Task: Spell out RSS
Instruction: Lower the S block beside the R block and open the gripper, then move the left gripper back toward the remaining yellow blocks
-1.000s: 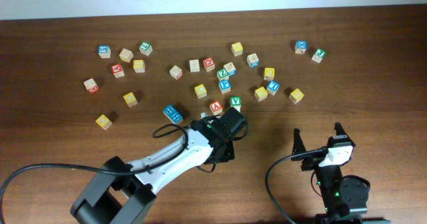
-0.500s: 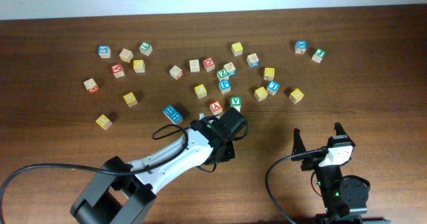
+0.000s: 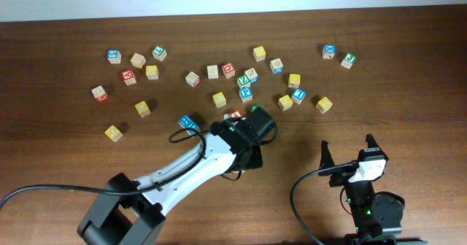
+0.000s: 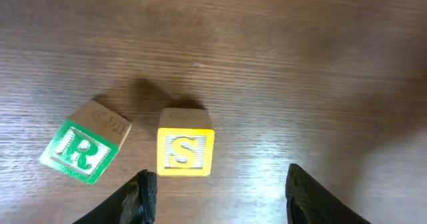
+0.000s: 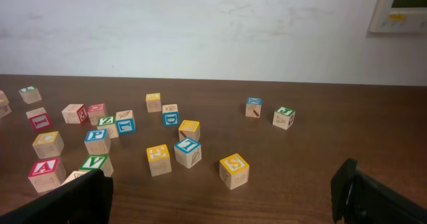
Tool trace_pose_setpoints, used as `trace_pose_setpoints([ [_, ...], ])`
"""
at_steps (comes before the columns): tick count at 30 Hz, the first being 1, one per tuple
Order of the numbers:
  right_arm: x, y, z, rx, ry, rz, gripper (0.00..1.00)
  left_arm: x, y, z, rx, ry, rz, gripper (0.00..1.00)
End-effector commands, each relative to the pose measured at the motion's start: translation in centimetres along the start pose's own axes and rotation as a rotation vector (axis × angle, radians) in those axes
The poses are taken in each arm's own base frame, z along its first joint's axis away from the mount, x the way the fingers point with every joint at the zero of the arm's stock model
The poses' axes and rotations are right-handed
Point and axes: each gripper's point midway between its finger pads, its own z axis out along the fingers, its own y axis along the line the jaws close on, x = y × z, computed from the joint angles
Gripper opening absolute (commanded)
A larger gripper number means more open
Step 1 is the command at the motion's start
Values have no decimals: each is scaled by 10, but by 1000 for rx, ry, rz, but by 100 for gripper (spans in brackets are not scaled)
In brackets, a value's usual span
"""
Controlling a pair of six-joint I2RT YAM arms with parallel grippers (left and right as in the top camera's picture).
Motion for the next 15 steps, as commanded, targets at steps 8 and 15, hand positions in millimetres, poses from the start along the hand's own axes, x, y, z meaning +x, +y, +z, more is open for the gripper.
trace_pose_setpoints([
  [8,3,1,0,-3,5,-7,98,-92,-4,-122,60,-134,71,57],
  [15,3,1,0,-3,5,-7,98,-141,93,-145,-27,-138,-150,99],
])
